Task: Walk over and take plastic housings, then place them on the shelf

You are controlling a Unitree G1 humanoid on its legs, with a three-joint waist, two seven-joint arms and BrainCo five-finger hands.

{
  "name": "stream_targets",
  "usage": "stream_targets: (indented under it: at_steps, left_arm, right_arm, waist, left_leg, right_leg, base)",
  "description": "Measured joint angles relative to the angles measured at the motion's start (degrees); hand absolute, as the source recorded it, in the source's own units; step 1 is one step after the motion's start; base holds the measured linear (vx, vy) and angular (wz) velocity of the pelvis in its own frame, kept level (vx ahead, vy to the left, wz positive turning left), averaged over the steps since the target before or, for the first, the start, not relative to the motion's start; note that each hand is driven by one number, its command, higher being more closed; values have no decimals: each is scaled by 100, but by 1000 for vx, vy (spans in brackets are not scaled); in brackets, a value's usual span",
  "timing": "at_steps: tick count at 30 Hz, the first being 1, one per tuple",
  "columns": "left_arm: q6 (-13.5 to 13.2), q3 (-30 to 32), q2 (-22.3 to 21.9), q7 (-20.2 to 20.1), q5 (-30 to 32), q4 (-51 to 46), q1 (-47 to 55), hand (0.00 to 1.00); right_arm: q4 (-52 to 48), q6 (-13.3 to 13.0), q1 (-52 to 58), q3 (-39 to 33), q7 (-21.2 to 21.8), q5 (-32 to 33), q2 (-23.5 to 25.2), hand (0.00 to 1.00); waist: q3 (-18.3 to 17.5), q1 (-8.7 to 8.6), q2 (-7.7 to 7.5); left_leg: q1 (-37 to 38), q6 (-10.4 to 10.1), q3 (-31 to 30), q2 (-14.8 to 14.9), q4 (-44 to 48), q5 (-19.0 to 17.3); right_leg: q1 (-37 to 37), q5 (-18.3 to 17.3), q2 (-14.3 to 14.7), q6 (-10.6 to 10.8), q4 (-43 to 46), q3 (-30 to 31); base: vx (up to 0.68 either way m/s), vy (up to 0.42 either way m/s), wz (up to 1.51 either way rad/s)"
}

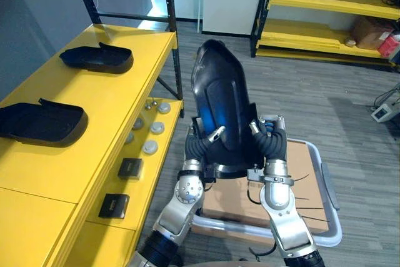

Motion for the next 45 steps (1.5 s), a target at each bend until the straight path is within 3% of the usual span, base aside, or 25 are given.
stream_targets:
  at_steps: [7, 15, 22, 23, 28, 31, 34, 35, 39, 45]
  left_arm:
    - [12, 41, 62, -7, -14, 0, 1, 100]
    - [13, 358, 207, -211, 507, -201, 136, 100]
    - [5, 917, 197, -219, 776, -629, 545, 100]
    - [5, 1026, 175, -218, 777, -640, 622, 100]
    - [4, 1368, 34, -211, 776, -709, 952, 100]
    - [-2, 1549, 5, -204, 774, -993, 1172, 100]
    - [-30, 1710, 0, -209, 771, -1121, 1180, 100]
    - [-45, 1760, 4, -216, 768, -1125, 1172, 100]
    - [-64, 1768, 31, -374, 760, -1113, 1172, 100]
    - [-76, 1745, 37, -486, 711, -977, 1287, 100]
  right_arm:
    - [-33, -395, -102, 4, 333, 369, -146, 0]
    - [-494, -703, -303, -300, 1059, 863, -1140, 0]
    - [-930, -1234, -280, -2297, 1225, 1778, -1184, 0]
    - [-929, -1296, -262, -2849, 1176, 1946, -1008, 0]
    - [-159, -1490, 76, -4147, 597, 2247, -521, 0]
    - [1357, -1382, 556, -4504, 337, 2463, -454, 0]
    - [3052, -958, 848, -4646, 396, 2751, -444, 0]
    - [3978, -821, 955, -4635, 553, 2919, -415, 0]
    - [5880, -500, 1226, -4460, 1142, 3219, -144, 0]
    - [6694, -151, 1407, -3360, 1824, 3236, 352, 0]
  waist:
    - [-98, -84, 2]
    - [-105, -95, -4]
    - [-106, -240, 0]
    - [-112, -245, 9]
    - [-134, -301, 41]
    - [-155, -365, 76]
    - [-164, -370, 125]
    - [-160, -369, 137]
    - [-130, -360, 194]
    - [-27, -319, 262]
  left_leg:
    - [19, 0, 28, 3, -1, 0]
    - [67, -1, 207, 28, -4, -1]
    - [152, -6, 342, 61, -37, -8]
    - [146, -6, 365, 67, -52, -8]
    - [137, -6, 407, 71, -80, -8]
    - [61, -7, 402, 71, -83, -9]
    - [13, -7, 362, 71, -61, -9]
    - [5, -11, 345, 70, -6, -11]
    - [18, -20, 185, 93, 59, -18]
    - [142, -40, -35, 104, 71, -18]
  right_leg:
    - [-5, 0, 1, -1, 6, 34]
    - [-86, 25, 10, -31, 41, 227]
    - [-116, 22, 24, -32, 107, 331]
    - [-185, 22, 29, -32, 118, 364]
    - [-228, 23, 33, -32, 113, 407]
    - [-296, 23, 34, -31, 112, 406]
    - [-280, 23, 34, -31, 113, 395]
    - [-249, 20, 26, -31, 112, 391]
    - [-118, -13, 33, -48, 134, 226]
    - [200, -51, 28, -109, 107, -54]
  base:
    - [0, 0, -1]
    - [-13, -5, -12]
    - [-40, -15, -10]
    - [-60, -13, -12]
    - [-12, -7, -5]
    - [0, 0, 0]
    - [23, -16, 6]
    - [-6, -22, 4]
    - [-32, -31, 19]
    - [-95, -24, 21]
